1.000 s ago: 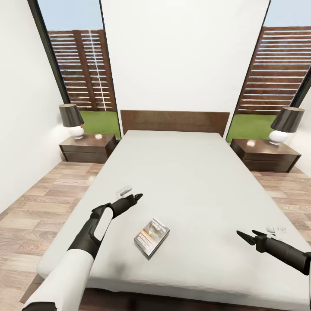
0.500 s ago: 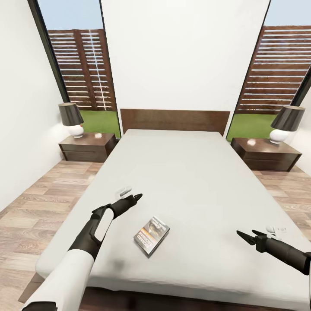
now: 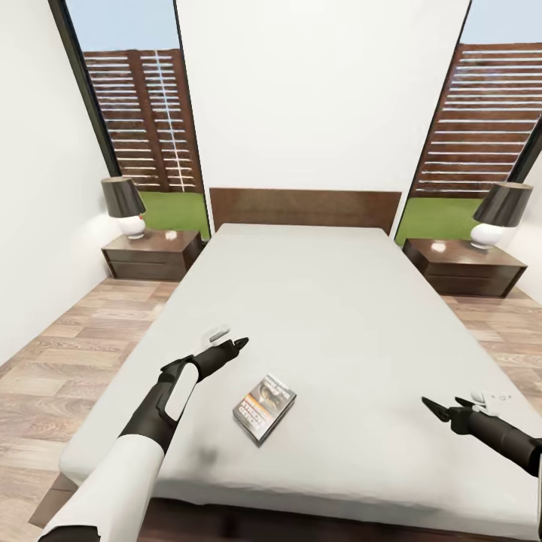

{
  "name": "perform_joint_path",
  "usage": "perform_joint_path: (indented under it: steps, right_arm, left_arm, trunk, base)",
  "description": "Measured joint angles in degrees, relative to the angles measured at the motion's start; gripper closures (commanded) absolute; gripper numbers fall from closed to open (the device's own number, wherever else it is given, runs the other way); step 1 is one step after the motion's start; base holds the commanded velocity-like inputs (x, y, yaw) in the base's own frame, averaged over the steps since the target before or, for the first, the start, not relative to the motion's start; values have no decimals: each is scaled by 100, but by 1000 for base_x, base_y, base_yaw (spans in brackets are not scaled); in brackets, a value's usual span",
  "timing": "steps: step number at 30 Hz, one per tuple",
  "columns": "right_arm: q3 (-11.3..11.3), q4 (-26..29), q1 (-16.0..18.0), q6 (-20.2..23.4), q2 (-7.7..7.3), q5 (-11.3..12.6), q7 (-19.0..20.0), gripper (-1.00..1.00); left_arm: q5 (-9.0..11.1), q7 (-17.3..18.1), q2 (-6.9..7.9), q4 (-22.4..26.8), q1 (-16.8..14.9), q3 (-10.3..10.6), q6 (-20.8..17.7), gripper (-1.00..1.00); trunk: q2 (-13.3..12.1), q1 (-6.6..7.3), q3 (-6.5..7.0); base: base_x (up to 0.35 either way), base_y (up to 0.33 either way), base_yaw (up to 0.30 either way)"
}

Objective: In the bedroom, move the book from the bed onto either nightstand, and place the two sandals side by side next to the bed.

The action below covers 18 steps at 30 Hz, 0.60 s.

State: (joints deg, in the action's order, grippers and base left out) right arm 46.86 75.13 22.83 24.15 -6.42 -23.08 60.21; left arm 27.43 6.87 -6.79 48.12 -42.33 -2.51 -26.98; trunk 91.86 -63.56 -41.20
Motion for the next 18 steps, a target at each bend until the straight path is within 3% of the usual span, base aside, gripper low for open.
perform_joint_path:
  steps: [9,11,14,18]
  right_arm:
    - [39,22,0,-23,-12,87,2,-100]
    - [43,11,0,-18,-18,406,13,-100]
    - [40,5,1,-11,-19,1144,11,-100]
    - [39,-1,-1,-2,-30,1611,15,-100]
  left_arm:
    - [0,0,-8,0,0,4,0,-100]
    - [0,0,-9,0,0,4,0,-100]
    - [0,1,-15,0,0,10,-3,-100]
    - [0,1,-17,0,0,9,-7,-100]
  trunk:
    - [361,-198,-162]
    - [441,-242,-198]
    - [562,-308,-251]
    - [722,-396,-323]
  base:
    - [0,0,0]
    - [0,0,0]
    - [0,0,0]
    - [0,0,0]
